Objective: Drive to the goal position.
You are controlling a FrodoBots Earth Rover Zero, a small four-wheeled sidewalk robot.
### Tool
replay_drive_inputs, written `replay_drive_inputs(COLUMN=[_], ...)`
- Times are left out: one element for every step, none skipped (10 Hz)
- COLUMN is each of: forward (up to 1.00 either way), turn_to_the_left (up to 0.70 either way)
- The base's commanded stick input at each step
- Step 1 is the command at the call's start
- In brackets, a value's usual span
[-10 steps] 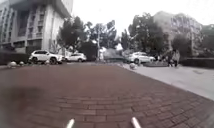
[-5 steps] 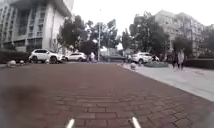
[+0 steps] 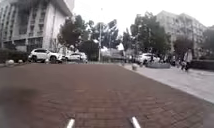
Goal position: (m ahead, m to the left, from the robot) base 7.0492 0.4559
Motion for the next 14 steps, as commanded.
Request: replay_drive_inputs(forward=[0.58,0.58,0.58,0.58,0.58,0.58,0.58,0.58,0.58,0.58,0.58,0.58,0.58,0.58], turn_to_the_left=[0.00,0.00,0.00,0.00,0.00,0.00,0.00,0.00,0.00,0.00,0.00,0.00,0.00,0.00])
